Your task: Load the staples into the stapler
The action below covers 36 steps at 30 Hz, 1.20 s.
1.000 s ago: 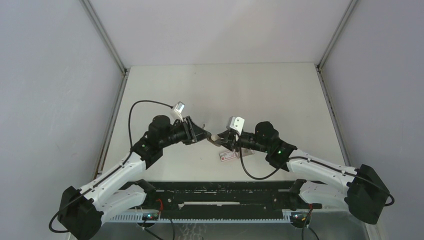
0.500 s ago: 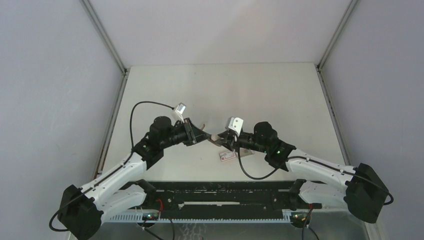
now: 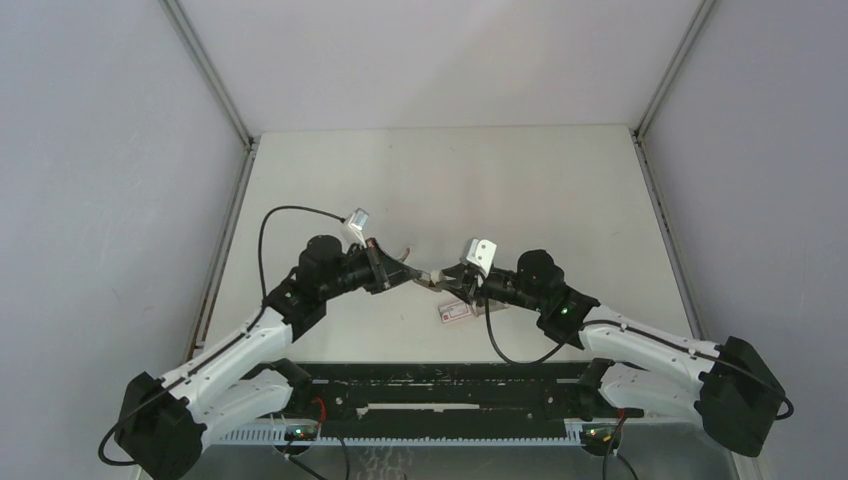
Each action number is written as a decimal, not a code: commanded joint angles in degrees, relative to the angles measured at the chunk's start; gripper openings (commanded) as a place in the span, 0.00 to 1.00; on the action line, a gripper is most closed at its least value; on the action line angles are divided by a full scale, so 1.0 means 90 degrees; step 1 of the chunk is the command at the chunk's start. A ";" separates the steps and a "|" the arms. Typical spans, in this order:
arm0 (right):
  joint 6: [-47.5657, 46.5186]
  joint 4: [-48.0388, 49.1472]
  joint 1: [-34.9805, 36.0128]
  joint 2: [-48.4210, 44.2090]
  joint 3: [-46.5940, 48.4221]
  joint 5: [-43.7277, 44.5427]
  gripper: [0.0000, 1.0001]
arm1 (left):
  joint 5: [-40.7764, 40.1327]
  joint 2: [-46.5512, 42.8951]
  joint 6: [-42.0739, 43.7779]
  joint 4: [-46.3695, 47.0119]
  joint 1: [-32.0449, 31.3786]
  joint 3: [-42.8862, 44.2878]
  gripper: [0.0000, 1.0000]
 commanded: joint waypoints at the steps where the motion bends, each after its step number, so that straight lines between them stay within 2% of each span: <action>1: 0.0211 0.0533 -0.0318 -0.0388 -0.0212 0.0199 0.00 | -0.0387 -0.0390 0.0099 -0.0195 0.0324 -0.0252 0.00; 7: 0.0524 0.0886 -0.0528 -0.0476 -0.0667 0.0419 0.00 | -0.0418 -0.0814 -0.0042 -0.0195 0.0628 -0.0439 0.00; 8: 0.0614 0.0967 -0.0563 -0.0444 -0.0748 0.0476 0.01 | -0.0417 -0.0867 -0.0068 -0.0183 0.0841 -0.0470 0.00; 12: 0.1033 0.1382 -0.0655 -0.0219 -0.1040 0.0674 0.06 | -0.0437 -0.1068 -0.0254 -0.0030 0.0953 -0.0597 0.00; 16: 0.1426 0.1490 -0.0711 -0.0017 -0.1104 0.0893 0.16 | -0.0730 -0.1256 -0.0388 -0.0010 0.1001 -0.0766 0.00; 20: 0.1882 0.1269 -0.0848 -0.0183 -0.1045 0.1217 0.38 | -0.1189 -0.1389 -0.0672 0.0220 0.1029 -0.1237 0.00; 24: 0.2355 0.0781 -0.1202 -0.0462 -0.0915 0.1184 0.50 | -0.1391 -0.1296 -0.1304 0.1293 0.1027 -0.2068 0.00; 31: 0.2843 0.0496 -0.1864 -0.0586 -0.0881 0.0436 0.52 | -0.2068 -0.0916 -0.1709 0.2653 0.0769 -0.2851 0.00; 36: 0.2882 0.0653 -0.1928 -0.0416 -0.0949 0.0281 0.52 | -0.2541 -0.0442 -0.1671 0.2974 0.0715 -0.2863 0.00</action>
